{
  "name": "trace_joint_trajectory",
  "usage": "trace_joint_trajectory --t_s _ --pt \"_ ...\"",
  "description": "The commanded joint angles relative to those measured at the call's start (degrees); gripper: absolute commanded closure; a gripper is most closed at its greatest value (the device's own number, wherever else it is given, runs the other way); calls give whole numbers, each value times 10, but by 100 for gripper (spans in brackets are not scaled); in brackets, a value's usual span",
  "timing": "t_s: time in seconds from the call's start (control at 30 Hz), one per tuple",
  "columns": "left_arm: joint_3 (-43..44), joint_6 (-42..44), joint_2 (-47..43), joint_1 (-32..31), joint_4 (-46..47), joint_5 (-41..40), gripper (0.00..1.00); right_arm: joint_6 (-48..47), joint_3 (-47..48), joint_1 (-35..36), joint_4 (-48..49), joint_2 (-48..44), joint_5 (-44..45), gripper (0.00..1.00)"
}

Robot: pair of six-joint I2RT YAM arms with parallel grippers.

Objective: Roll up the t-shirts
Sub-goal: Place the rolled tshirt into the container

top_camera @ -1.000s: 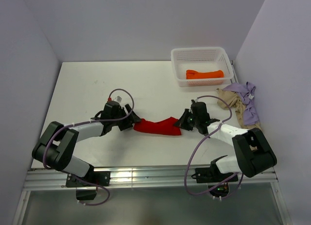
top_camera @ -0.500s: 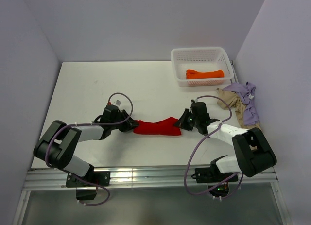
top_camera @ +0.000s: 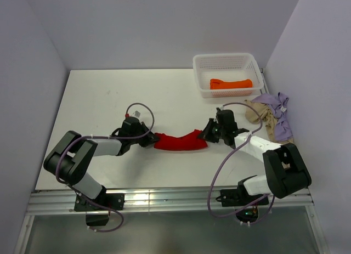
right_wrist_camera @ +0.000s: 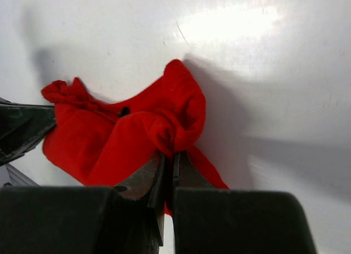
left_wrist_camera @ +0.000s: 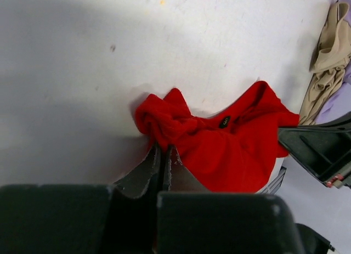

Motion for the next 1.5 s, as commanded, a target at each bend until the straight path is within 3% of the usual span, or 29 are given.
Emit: trace_joint_trajectory --t_s 0.0,0.33,0.57,1.0,1.1,1.2,1.47 --pt "68 4 22 -11 -18 -6 100 -23 67 -17 -13 8 -15 100" --pt "295 65 79 -12 -85 -31 100 -57 310 -70 -136 74 12 100" --pt "506 122 171 -12 -85 -24 100 -43 472 -140 -141 185 -29 100" --pt "735 201 323 -5 -5 37 100 -18 803 -207 -154 484 -70 100" --pt "780 175 373 -9 2 63 100 -14 813 -207 -168 529 -84 100" --pt "786 163 387 -14 9 64 100 -5 750 -203 -140 524 -99 100" --pt "689 146 295 14 -11 48 100 -9 619 -155 -82 454 -130 100"
